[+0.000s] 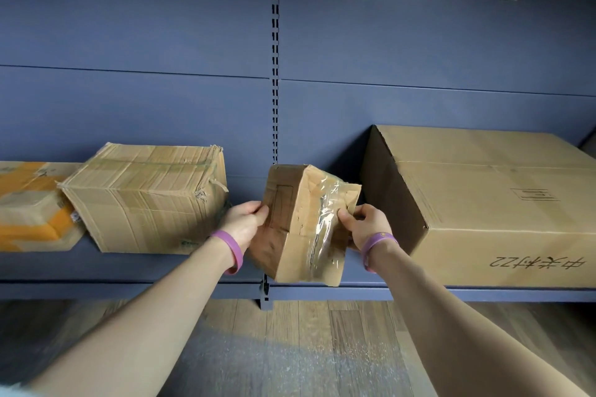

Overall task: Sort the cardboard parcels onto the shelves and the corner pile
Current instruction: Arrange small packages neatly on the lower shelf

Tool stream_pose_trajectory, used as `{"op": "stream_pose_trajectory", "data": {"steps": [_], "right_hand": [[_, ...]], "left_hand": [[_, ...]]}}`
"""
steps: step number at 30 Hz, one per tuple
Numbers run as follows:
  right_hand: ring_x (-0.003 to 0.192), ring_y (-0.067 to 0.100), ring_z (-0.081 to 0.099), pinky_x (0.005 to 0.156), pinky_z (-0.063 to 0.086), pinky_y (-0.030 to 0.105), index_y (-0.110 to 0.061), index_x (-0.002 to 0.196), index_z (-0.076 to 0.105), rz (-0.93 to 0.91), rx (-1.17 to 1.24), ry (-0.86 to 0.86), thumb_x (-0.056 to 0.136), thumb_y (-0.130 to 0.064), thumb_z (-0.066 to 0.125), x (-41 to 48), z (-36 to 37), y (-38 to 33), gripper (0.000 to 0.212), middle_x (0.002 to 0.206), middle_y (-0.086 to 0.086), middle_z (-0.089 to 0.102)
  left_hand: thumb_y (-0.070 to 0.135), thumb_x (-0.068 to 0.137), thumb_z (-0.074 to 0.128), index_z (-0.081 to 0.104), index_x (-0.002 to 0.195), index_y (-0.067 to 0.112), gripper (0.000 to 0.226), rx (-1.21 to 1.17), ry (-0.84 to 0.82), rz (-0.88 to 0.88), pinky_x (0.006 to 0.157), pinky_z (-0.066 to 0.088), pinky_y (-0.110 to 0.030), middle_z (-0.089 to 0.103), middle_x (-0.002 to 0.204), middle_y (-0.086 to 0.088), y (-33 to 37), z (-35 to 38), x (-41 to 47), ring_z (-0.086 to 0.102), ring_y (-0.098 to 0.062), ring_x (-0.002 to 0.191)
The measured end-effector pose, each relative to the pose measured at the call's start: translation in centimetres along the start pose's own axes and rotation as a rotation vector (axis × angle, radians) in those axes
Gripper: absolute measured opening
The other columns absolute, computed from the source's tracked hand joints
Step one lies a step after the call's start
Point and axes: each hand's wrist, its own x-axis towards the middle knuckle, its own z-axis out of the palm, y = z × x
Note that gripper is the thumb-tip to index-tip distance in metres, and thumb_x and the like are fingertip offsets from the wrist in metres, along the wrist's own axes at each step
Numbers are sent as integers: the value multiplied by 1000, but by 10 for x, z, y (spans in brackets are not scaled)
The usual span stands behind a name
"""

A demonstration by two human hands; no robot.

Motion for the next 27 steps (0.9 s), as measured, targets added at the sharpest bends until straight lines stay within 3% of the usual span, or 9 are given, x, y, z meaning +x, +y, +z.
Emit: {"op": "stream_pose_trajectory", "data": {"steps": [3,6,9,12,17,21,25,27], "right_hand": [[84,21,62,83,58,40,-14,90,61,-47,-45,76,93,-29,67,1,-3,-1,17,88,5,65],[74,16,57,68,53,33,-14,88,60,-66,-78,139,92,-29,68,1,-2,-4,17,85,3,63],[72,12,57,67,52,32,-15,90,60,-89,-79,161,91,-31,70,-2,0,-8,19,83,0,61],[76,15,64,74,58,36,-15,86,62,-93,-45,126,87,-31,75,-5,5,-11,20,84,1,66],[78,22,70,64,59,26,-5,85,65,-25,262,-137,91,-19,70,-14,5,-12,15,84,9,72],[88,19,69,67,55,25,-10,90,67,-21,197,-100,96,-16,64,-11,6,-11,9,87,3,72],[100,22,67,79,57,34,-13,100,66,23,163,-119,95,-37,62,-12,11,-13,25,98,4,70],[101,23,66,75,58,32,-12,104,65,66,204,-134,96,-50,53,-15,13,-18,40,103,5,69]], "left_hand": [[21,101,56,69,108,24,15,85,-16,24,105,47,-47,69,118,-3,5,9,-3,63,-26,112],[30,100,56,57,132,17,35,162,57,78,103,45,-38,59,119,4,15,18,-10,54,-16,110],[43,97,56,60,119,22,31,117,22,105,91,47,-31,61,108,9,23,24,-16,56,-11,99],[34,94,65,64,105,14,23,334,15,176,72,49,-25,67,98,5,20,24,-17,62,-9,89],[9,93,65,66,94,7,3,277,134,103,88,56,-42,72,99,-11,10,7,-10,68,-29,94],[9,95,62,66,95,6,5,319,122,95,89,54,-40,71,98,-11,7,-4,-6,67,-30,96],[10,95,64,68,103,1,13,264,138,98,90,55,-42,73,101,-11,6,2,-9,68,-28,97],[8,92,67,69,98,5,7,233,150,119,86,56,-38,73,96,-6,6,5,-9,69,-24,94]]}}
